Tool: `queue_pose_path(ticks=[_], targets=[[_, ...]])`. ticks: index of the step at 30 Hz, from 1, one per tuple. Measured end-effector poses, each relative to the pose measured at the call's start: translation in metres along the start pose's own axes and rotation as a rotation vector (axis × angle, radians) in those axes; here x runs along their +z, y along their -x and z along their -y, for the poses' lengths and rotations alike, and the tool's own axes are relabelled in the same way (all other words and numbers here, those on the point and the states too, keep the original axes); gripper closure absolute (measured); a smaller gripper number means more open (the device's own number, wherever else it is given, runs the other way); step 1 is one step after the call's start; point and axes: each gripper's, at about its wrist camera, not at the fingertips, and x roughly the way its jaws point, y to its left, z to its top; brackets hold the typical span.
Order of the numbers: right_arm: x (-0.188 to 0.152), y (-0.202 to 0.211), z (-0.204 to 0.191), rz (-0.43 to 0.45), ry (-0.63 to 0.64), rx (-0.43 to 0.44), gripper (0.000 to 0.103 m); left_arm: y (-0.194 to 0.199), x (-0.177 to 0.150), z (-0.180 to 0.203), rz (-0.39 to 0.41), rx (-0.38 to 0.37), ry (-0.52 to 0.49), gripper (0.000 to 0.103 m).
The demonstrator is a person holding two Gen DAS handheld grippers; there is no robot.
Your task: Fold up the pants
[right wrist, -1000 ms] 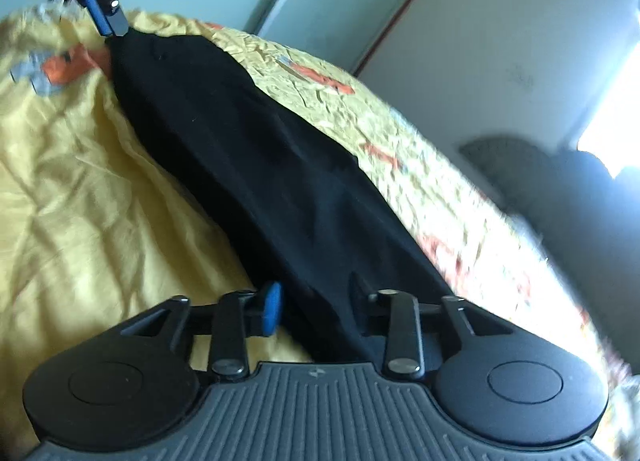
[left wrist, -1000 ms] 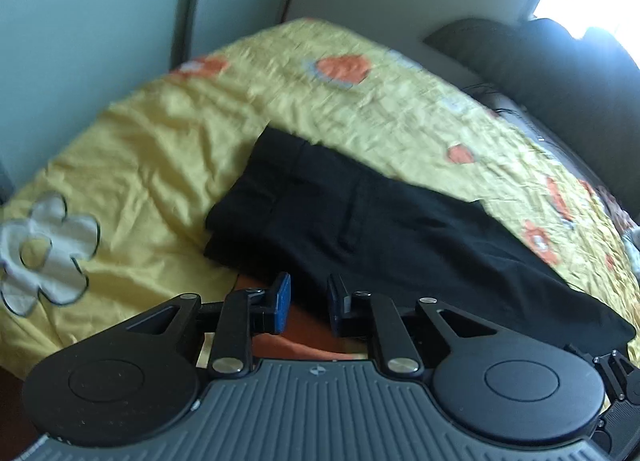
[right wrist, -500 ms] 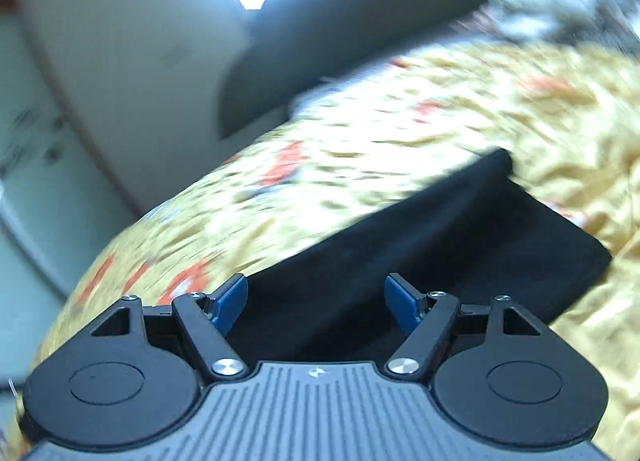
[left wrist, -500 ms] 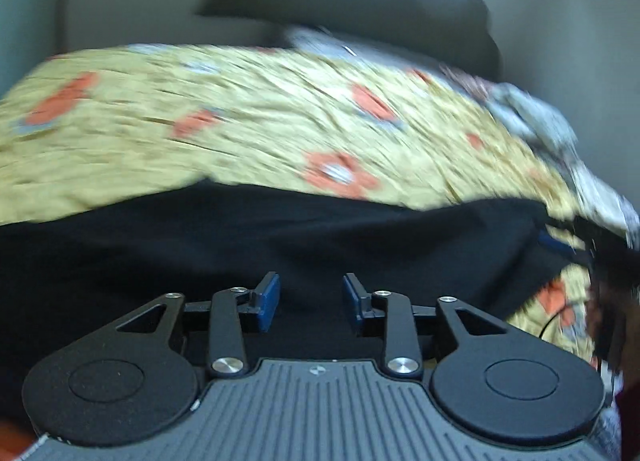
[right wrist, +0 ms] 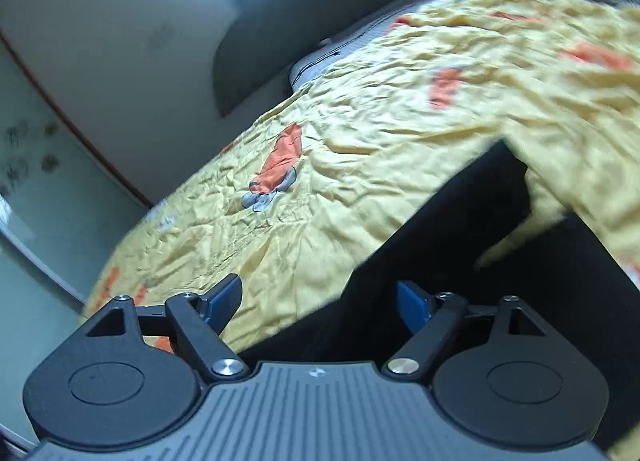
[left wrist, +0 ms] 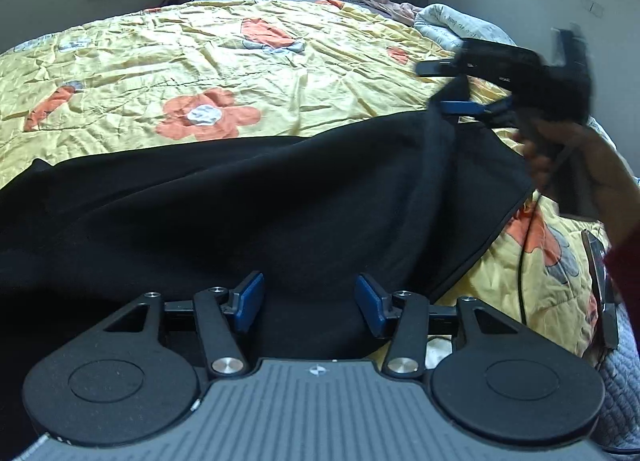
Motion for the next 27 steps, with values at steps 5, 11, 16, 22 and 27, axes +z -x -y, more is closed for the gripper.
queue_pose_path(ticks=[5, 11, 16, 22, 27], targets=[[0.006, -0.034, -0.003, -0.038, 0.025, -0.024, 0.022, -0.004, 0.004, 0.008, 0.01, 0.007, -0.014, 0.048], [0.003, 0.02, 0.015, 0.167, -0.057, -0.029, 0.022, -0.006, 0.004, 0.015, 0.029, -0.008, -0.014, 0.048], [0.003, 0.032, 0.055, 0.184, -0.189, -0.013, 0.021, -0.006, 0.007, 0.02, 0.038, -0.058, 0.005, 0.048], [0.0, 0.008, 0.07, 0.157, -0.291, 0.064, 0.02, -0.012, 0.009, 0.036, 0.029, -0.073, -0.033, 0.046], [0.004, -0.001, 0.067, 0.165, -0.303, 0.137, 0.02, -0.018, 0.01, 0.04, 0.024, -0.056, -0.034, 0.046]])
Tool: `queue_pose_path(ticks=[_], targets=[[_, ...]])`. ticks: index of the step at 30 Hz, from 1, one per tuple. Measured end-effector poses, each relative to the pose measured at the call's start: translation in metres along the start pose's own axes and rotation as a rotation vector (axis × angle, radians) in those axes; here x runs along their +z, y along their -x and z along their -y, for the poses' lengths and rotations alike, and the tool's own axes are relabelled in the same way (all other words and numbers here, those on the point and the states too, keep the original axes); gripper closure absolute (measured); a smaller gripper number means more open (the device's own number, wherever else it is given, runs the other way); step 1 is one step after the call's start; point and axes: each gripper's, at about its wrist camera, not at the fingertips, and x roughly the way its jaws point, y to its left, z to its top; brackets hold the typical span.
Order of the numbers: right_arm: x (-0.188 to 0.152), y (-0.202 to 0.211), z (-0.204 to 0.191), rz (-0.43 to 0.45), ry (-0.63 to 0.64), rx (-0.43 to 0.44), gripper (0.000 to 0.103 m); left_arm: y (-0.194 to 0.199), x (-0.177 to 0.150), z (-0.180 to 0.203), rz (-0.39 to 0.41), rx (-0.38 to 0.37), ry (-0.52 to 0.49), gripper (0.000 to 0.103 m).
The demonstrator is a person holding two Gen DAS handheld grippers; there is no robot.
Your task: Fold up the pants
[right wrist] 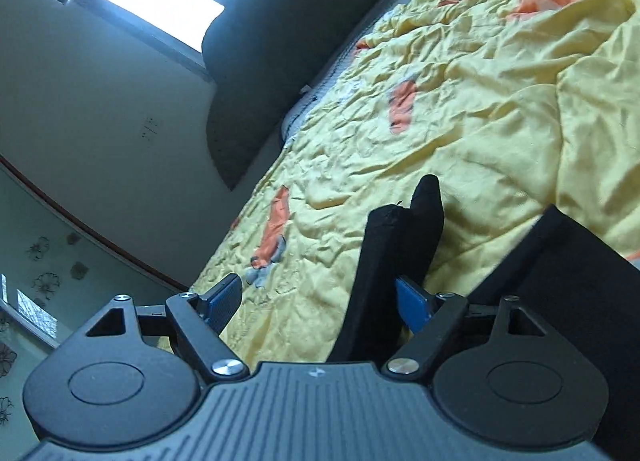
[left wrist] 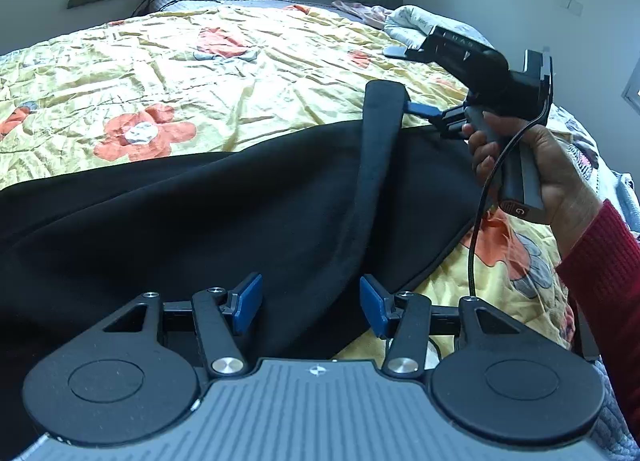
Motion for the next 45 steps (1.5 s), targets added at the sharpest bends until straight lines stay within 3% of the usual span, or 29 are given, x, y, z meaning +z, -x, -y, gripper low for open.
queue_pose_path(ticks=[6, 10, 17, 19, 20, 21, 23, 27, 30, 31, 32, 33, 36, 38, 40, 42, 43, 45], targets=[[0.01, 0.0, -0.005, 0.045, 0.021, -0.006, 0.02, -0.003, 0.004, 0.007, 0.002, 0.004, -0.03, 0.046], [0.008, 0.0, -0.008, 0.018, 0.052, -0.01, 0.02, -0.009, 0.004, 0.014, 0.002, 0.005, -0.052, 0.046], [0.01, -0.032, -0.002, -0.026, 0.081, -0.096, 0.024, -0.023, 0.007, 0.028, 0.025, 0.028, -0.116, 0.047], [0.011, -0.045, -0.002, -0.045, 0.111, -0.136, 0.053, -0.026, 0.007, 0.033, 0.035, 0.035, -0.149, 0.047], [0.01, -0.049, -0.002, -0.051, 0.118, -0.167, 0.08, -0.029, 0.007, 0.036, 0.04, 0.042, -0.167, 0.047], [0.009, -0.051, -0.001, -0.055, 0.122, -0.183, 0.093, -0.031, 0.007, 0.039, 0.047, 0.048, -0.187, 0.047], [0.007, -0.047, -0.001, -0.049, 0.135, -0.164, 0.097, -0.036, 0.005, 0.045, 0.057, 0.062, -0.225, 0.047], [0.007, -0.02, -0.021, 0.011, 0.196, -0.142, 0.098, -0.042, 0.003, 0.055, 0.09, 0.082, -0.296, 0.047], [0.015, 0.008, -0.038, 0.07, 0.225, -0.108, 0.098, -0.045, 0.004, 0.057, 0.118, 0.086, -0.299, 0.069], [0.018, 0.016, -0.043, 0.086, 0.249, -0.112, 0.098, -0.047, 0.004, 0.057, 0.114, 0.088, -0.293, 0.084], [0.02, 0.023, -0.049, 0.098, 0.277, -0.123, 0.098, -0.048, 0.005, 0.056, 0.11, 0.093, -0.287, 0.092], [0.021, 0.026, -0.054, 0.103, 0.306, -0.137, 0.098, -0.048, 0.006, 0.056, 0.113, 0.094, -0.281, 0.095], [0.023, 0.028, -0.061, 0.09, 0.369, -0.193, 0.098, -0.043, 0.009, 0.053, 0.151, 0.094, -0.239, 0.095], [0.023, 0.029, -0.067, 0.093, 0.404, -0.217, 0.098, -0.032, 0.013, 0.05, 0.219, 0.127, -0.2, 0.095], [0.022, 0.044, -0.083, 0.16, 0.457, -0.176, 0.098, -0.016, 0.014, 0.049, 0.331, 0.161, -0.16, 0.095], [0.013, 0.07, -0.102, 0.274, 0.563, -0.083, 0.098, -0.007, 0.013, 0.05, 0.398, 0.177, -0.136, 0.095], [0.008, 0.082, -0.107, 0.319, 0.614, -0.061, 0.098, -0.008, 0.012, 0.052, 0.388, 0.178, -0.139, 0.095], [0.002, 0.091, -0.102, 0.307, 0.622, -0.126, 0.098, -0.025, 0.009, 0.058, 0.263, 0.139, -0.193, 0.095]])
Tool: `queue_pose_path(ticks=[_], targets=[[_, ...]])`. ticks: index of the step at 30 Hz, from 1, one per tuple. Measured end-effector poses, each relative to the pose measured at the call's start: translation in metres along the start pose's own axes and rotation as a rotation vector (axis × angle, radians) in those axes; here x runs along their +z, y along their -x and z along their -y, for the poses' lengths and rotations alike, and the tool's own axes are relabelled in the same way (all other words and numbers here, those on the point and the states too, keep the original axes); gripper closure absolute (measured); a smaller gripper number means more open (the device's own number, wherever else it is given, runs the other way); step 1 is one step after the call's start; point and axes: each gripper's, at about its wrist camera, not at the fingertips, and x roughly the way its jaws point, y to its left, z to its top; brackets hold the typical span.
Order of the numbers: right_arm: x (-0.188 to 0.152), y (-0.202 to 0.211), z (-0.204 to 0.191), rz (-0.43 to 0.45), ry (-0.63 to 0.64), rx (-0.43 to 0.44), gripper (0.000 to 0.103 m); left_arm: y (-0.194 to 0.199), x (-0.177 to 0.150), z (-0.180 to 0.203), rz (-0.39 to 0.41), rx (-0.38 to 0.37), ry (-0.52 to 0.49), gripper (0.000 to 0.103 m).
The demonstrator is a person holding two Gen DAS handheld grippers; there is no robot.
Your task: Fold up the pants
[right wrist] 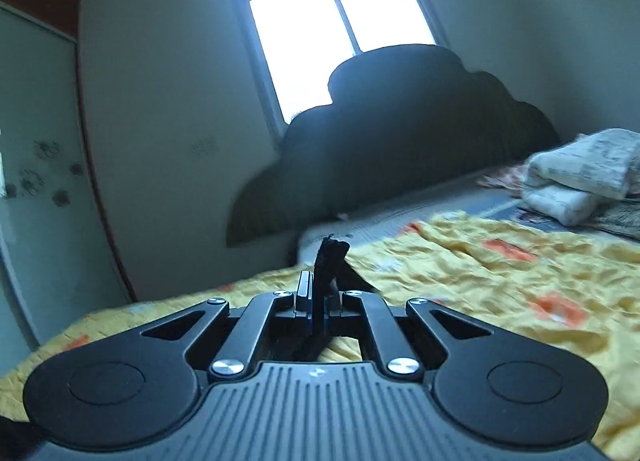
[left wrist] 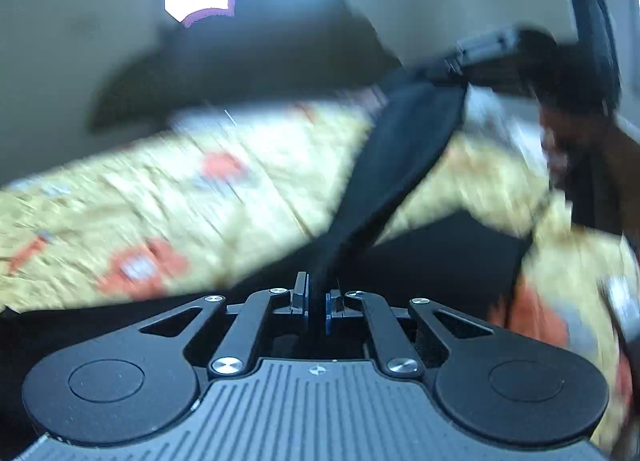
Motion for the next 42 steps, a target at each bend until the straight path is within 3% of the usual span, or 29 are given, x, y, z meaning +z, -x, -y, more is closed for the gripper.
queue_pose_path(ticks=[2, 4, 7, 13, 15, 17, 21, 29, 34, 36, 40, 42], targets=[[-0.02, -0.002, 0.02, -0.114, -0.03, -0.12, 0.098, -0.012, -0.012, 0.009, -0.09, -0.058, -0.019, 0.095], [-0.045, -0.001, 0.042, -0.208, -0.062, -0.222, 0.098, -0.012, -0.022, 0.02, -0.085, -0.039, -0.074, 0.095], [-0.069, 0.006, 0.06, -0.262, -0.105, -0.283, 0.098, -0.007, -0.018, 0.024, -0.06, -0.044, -0.109, 0.095], [-0.071, 0.023, 0.05, -0.255, -0.014, -0.336, 0.098, 0.003, -0.011, 0.025, -0.019, -0.032, -0.121, 0.095], [-0.075, 0.025, 0.048, -0.272, 0.017, -0.354, 0.098, -0.002, -0.016, 0.029, -0.052, -0.035, -0.141, 0.095], [-0.084, 0.023, 0.058, -0.308, -0.001, -0.363, 0.098, -0.01, -0.022, 0.029, -0.098, -0.049, -0.122, 0.095], [-0.096, 0.022, 0.071, -0.337, -0.056, -0.361, 0.098, -0.007, -0.021, 0.028, -0.079, -0.05, -0.131, 0.095], [-0.097, 0.031, 0.066, -0.333, -0.036, -0.372, 0.098, -0.008, -0.026, 0.032, -0.084, -0.049, -0.158, 0.095], [-0.098, 0.028, 0.072, -0.355, -0.06, -0.391, 0.09, -0.003, -0.026, 0.036, -0.08, -0.068, -0.172, 0.067], [-0.093, 0.031, 0.069, -0.352, -0.025, -0.448, 0.068, 0.002, -0.024, 0.034, -0.078, -0.098, -0.159, 0.057], [-0.08, 0.051, 0.066, -0.249, 0.017, -0.582, 0.066, 0.016, -0.016, 0.023, -0.063, -0.181, -0.084, 0.043], [-0.076, 0.056, 0.059, -0.227, 0.032, -0.548, 0.064, 0.02, -0.011, 0.015, -0.032, -0.166, -0.032, 0.041]])
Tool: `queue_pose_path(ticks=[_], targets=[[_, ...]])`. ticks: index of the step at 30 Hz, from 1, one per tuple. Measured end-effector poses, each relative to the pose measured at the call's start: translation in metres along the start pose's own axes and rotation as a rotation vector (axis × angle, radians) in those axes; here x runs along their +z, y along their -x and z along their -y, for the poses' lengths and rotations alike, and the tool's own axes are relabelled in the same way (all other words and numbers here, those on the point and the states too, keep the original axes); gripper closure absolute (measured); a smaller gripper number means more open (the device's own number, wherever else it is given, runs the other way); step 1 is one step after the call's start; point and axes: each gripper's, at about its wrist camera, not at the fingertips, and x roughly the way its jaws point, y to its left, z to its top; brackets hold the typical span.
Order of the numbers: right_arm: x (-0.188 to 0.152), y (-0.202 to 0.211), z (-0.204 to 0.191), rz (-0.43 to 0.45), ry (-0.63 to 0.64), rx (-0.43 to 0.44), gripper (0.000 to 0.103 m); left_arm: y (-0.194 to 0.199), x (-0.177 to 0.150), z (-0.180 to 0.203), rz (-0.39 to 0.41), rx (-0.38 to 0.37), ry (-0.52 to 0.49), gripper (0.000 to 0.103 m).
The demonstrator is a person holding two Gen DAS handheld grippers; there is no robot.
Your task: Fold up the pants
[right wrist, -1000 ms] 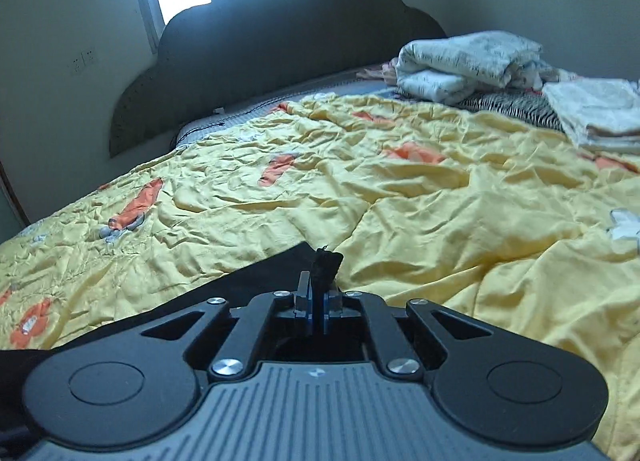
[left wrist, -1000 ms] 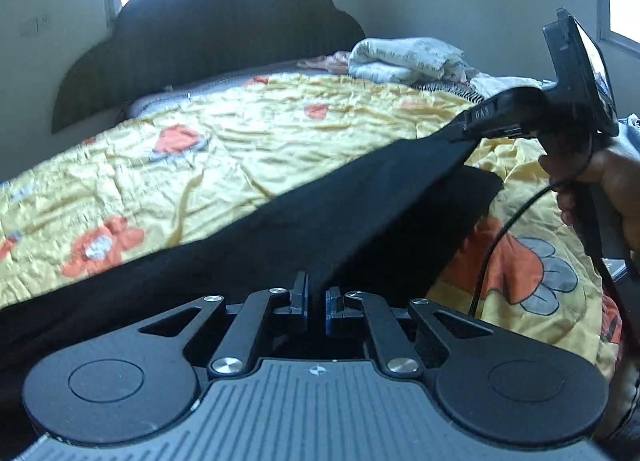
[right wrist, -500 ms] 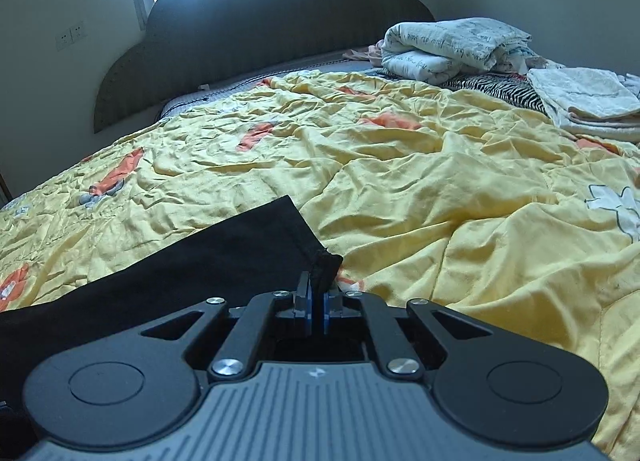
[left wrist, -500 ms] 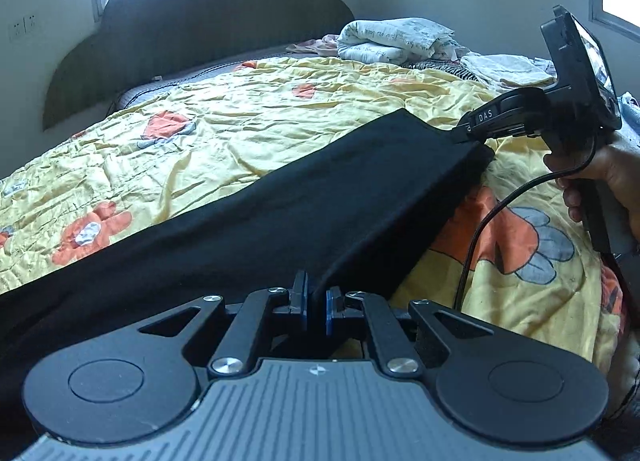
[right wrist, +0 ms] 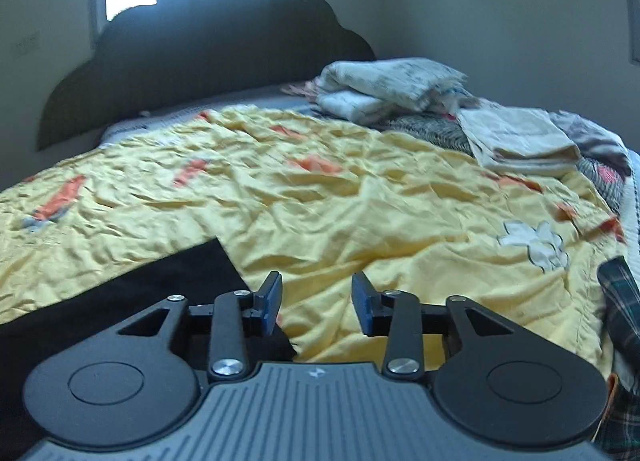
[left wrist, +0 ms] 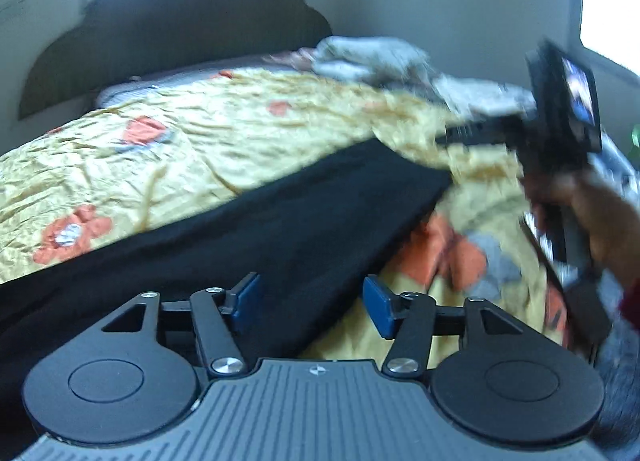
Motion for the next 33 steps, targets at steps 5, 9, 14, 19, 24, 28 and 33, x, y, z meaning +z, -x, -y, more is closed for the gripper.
queue_pose_path(ticks=[5, 9, 14, 19, 24, 28, 33], targets=[[-0.011, -0.008, -0.043, -0.128, 0.08, 0.267, 0.064, -0.013, 0.008, -0.026, -0.041, 0.134, 0.121, 0.039], [-0.02, -0.022, -0.057, -0.194, 0.144, 0.277, 0.065, -0.03, -0.002, -0.031, -0.152, 0.12, 0.098, 0.04], [-0.012, -0.005, -0.047, -0.152, 0.136, 0.226, 0.063, -0.017, 0.004, -0.012, -0.066, 0.107, 0.037, 0.035], [-0.025, -0.003, -0.055, -0.212, 0.167, 0.297, 0.059, -0.028, 0.0, -0.015, -0.095, 0.162, 0.013, 0.03], [-0.025, 0.021, -0.034, -0.138, 0.033, 0.243, 0.058, -0.02, -0.004, -0.017, -0.053, 0.143, 0.027, 0.03], [-0.032, 0.03, -0.007, -0.217, -0.255, 0.389, 0.057, -0.017, 0.007, -0.029, -0.017, 0.164, 0.096, 0.028], [-0.052, 0.029, -0.01, -0.332, -0.412, 0.532, 0.056, -0.022, 0.007, -0.045, -0.054, 0.162, 0.19, 0.028]])
